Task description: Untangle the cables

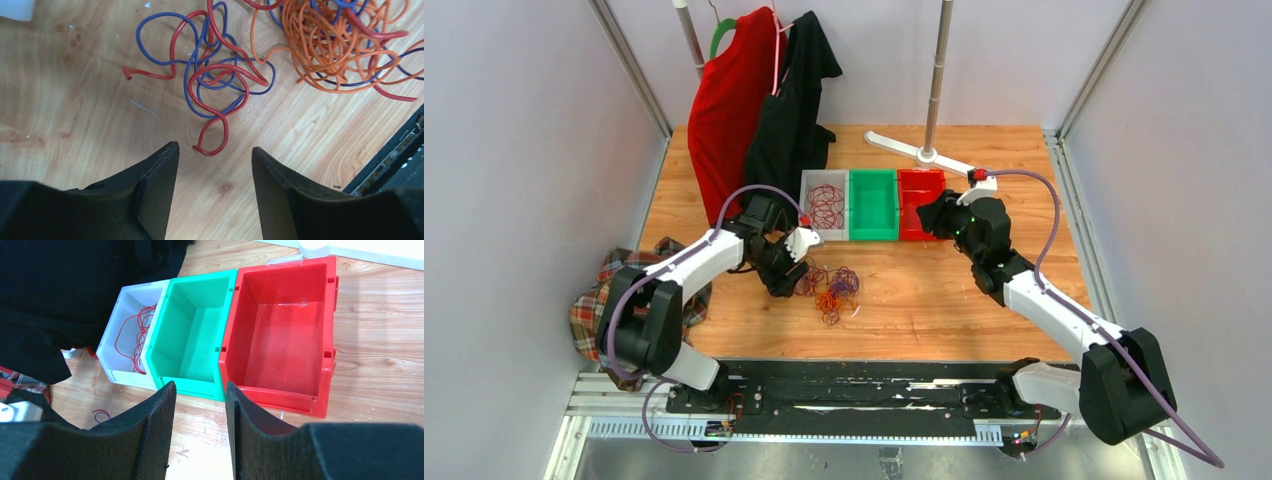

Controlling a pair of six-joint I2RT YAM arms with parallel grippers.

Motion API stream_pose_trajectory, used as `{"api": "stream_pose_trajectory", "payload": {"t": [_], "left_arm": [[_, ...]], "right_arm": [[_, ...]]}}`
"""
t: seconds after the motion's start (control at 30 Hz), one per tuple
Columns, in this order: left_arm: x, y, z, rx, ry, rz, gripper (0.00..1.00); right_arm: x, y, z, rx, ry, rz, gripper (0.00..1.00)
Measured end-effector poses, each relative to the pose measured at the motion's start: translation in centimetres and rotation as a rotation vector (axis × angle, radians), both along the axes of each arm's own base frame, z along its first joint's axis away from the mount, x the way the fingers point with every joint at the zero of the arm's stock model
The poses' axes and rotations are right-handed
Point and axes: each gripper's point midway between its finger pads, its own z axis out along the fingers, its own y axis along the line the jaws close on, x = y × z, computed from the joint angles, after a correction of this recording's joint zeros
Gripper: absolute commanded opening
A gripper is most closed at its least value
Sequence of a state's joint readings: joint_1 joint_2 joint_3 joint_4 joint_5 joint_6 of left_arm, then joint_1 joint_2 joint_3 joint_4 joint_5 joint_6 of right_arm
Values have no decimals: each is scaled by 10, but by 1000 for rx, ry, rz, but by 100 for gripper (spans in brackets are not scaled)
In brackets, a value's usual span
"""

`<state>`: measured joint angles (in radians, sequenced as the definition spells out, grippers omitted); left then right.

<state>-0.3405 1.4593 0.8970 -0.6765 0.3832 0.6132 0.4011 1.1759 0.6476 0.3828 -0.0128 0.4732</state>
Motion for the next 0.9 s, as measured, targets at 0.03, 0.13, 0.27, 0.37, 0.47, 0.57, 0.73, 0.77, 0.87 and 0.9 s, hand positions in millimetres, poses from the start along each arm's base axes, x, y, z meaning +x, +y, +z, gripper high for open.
{"api": "stream_pose_trajectory", "payload": {"t": [0.03,0.13,0.27,0.37,0.47,0.57,0.73,0.77,0.87,0.9], "left_arm": [[-1,0,-5,3,12,4,54],[3,0,-14,10,18,17,36],[15,2,-13,26,-15,34,6],[22,3,-5,29,-50,37,1],[22,2,12,13,-93,23,1],[19,-2,37,-17,-110,-17,1],[23,-13,110,-72,-163,-103,1],[25,-15,119,-79,-179,-111,1],[25,-19,166,-123,-248,-129,0],[24,-21,179,-138,-273,-133,0]], "right_arm": [[0,1,0,1,1,4,40],[-1,2,0,2,1,10,38],[-2,3,0,5,3,21,34],[-3,5,0,9,4,32,33],[-4,8,1,18,6,45,33],[-4,12,6,26,-3,65,37],[-6,27,24,38,-52,122,50],[-8,34,29,38,-70,146,53],[-18,56,41,31,-117,228,60],[-24,66,45,24,-136,263,62]]}}
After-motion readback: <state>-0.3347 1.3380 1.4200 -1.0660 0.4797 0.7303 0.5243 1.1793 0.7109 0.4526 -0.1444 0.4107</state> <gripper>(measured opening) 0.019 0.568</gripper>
